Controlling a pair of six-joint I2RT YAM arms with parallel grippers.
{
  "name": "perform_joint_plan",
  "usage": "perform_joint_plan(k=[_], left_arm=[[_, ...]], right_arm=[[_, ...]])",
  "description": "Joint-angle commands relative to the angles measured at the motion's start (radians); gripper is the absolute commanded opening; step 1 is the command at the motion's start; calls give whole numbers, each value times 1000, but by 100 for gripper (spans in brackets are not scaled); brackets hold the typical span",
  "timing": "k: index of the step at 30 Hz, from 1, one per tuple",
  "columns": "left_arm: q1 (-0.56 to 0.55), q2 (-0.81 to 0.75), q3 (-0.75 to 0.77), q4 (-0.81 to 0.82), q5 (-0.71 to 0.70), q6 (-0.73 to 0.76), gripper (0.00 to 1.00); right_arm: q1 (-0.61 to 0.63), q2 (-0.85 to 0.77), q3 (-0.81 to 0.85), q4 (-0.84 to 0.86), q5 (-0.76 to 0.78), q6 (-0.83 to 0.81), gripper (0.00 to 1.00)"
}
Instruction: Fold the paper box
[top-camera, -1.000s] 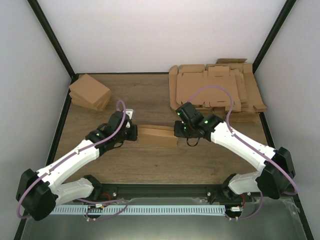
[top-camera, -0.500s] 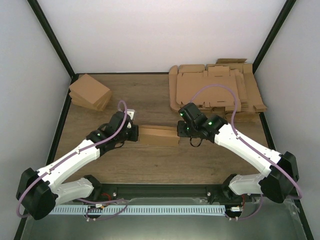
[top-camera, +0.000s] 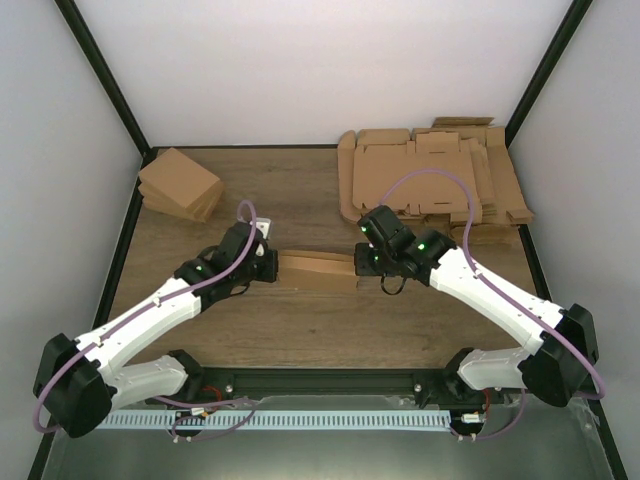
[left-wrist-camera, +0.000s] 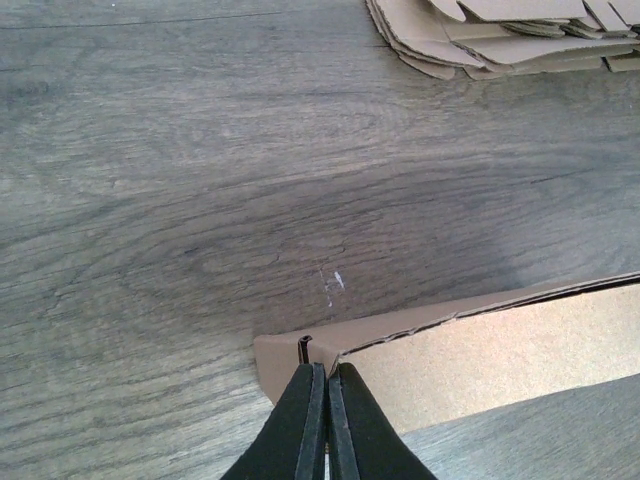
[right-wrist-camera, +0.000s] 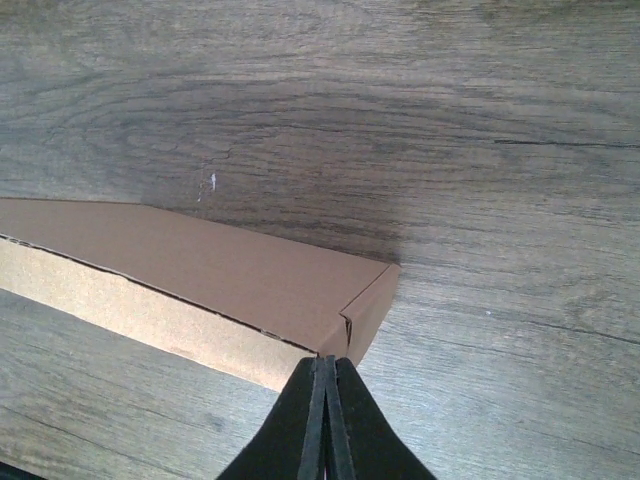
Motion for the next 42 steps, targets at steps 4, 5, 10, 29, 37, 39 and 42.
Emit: perform_joint_plan(k=[4, 5, 10, 29, 37, 39, 42], left_arm=[[-19, 14, 38, 4, -8, -5, 4], [-21, 15, 38, 5, -9, -5, 4], [-25, 17, 41, 6, -12, -8, 4], [-28, 17, 23, 25, -10, -11, 4], [-29, 18, 28, 24, -11, -7, 4], [-28, 19, 27, 23, -9, -6, 4], [-28, 20, 26, 24, -8, -3, 4]], right_arm=[[2, -3, 9, 28, -48, 30, 1], [2, -1, 7, 29, -49, 39, 1], [2, -3, -2, 47, -68, 63, 1], [4, -37, -57, 88, -58, 160, 1], [4, -32, -43, 106, -89, 195, 1], [4, -28, -49, 107, -92, 195, 1], [4, -25, -53, 104, -96, 195, 1]])
